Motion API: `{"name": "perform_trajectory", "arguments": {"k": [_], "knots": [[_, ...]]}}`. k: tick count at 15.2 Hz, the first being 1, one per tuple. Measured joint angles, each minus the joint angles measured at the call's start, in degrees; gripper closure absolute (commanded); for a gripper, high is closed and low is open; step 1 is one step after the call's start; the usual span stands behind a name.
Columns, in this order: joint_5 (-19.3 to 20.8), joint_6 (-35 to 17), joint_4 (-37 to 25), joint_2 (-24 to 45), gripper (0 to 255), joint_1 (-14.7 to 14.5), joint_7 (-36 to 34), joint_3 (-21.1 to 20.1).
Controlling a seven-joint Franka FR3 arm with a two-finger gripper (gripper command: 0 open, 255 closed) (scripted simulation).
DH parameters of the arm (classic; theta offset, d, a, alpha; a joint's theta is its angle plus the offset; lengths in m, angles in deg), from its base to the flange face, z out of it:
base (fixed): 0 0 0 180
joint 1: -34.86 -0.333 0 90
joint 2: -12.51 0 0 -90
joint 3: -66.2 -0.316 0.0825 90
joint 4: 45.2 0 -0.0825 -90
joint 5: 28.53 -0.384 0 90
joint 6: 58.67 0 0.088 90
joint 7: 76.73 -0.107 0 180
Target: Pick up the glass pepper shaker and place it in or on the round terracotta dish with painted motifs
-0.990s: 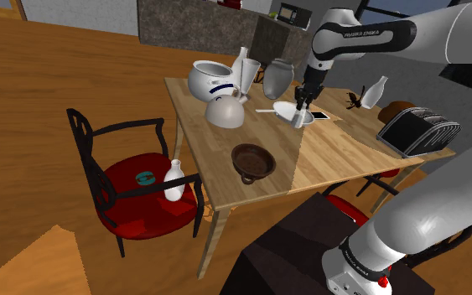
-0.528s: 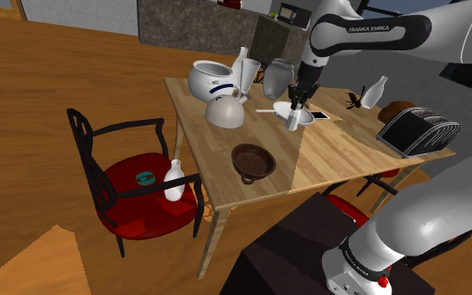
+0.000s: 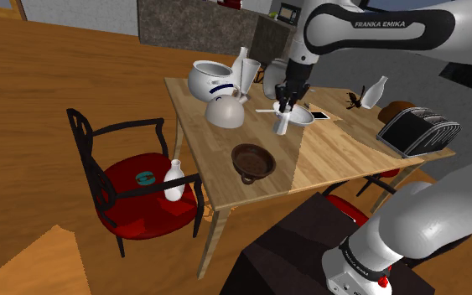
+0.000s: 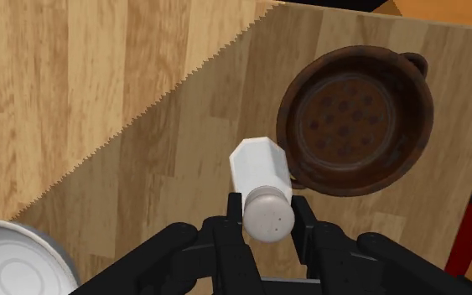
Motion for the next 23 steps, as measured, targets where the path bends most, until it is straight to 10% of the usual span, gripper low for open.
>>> {"name": "perform_trajectory", "arguments": {"k": [7, 23], "knots": [[-2.45, 2.97, -1.82, -0.39, 255, -4.11, -9.60, -6.60], [-2.39, -8.85, 8.39, 1.37, 255, -4.48, -11.52, -7.42]]}}
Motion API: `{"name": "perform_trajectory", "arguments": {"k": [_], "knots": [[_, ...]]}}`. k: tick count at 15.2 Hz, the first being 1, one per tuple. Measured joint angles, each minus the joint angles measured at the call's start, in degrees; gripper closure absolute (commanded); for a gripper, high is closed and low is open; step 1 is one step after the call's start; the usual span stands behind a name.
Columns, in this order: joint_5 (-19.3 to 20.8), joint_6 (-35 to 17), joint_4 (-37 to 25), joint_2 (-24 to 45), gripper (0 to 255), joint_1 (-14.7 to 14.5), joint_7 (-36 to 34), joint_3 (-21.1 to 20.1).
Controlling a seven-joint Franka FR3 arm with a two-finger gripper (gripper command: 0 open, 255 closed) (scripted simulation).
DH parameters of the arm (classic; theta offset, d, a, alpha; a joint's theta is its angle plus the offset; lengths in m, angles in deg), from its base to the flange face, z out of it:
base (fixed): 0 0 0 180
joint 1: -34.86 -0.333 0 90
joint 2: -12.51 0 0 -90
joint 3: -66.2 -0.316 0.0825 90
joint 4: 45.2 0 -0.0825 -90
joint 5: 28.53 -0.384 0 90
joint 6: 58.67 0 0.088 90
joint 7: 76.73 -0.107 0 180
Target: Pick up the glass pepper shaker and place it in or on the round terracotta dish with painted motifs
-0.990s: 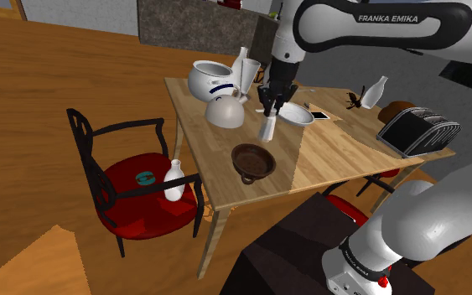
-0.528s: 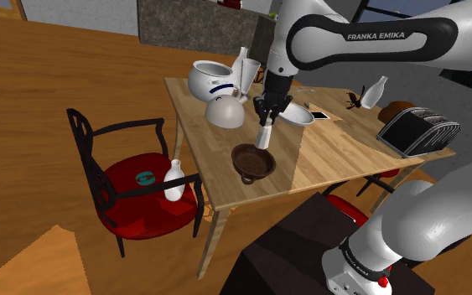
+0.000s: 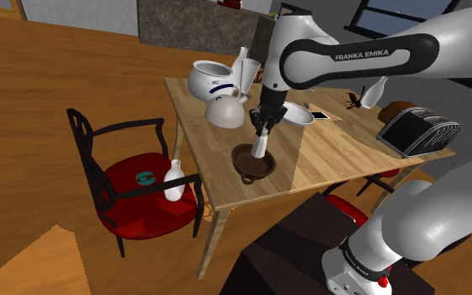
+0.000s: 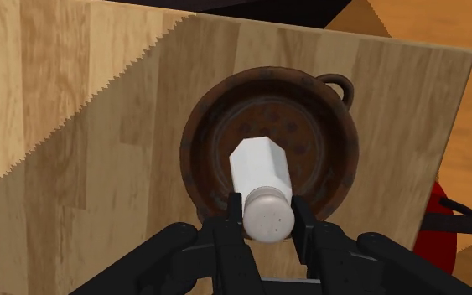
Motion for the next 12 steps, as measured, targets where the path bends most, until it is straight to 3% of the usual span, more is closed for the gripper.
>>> {"name": "perform_trajectory", "arguments": {"k": [5, 11, 12], "knots": [[0.15, -3.51, 2.62, 0.91, 255, -0.01, -0.40, -0.12], [0.20, -4.02, 2.91, 1.09, 255, 0.02, -0.40, -0.11], [0.20, -4.02, 2.91, 1.09, 0, 0.02, -0.40, -0.11]]}}
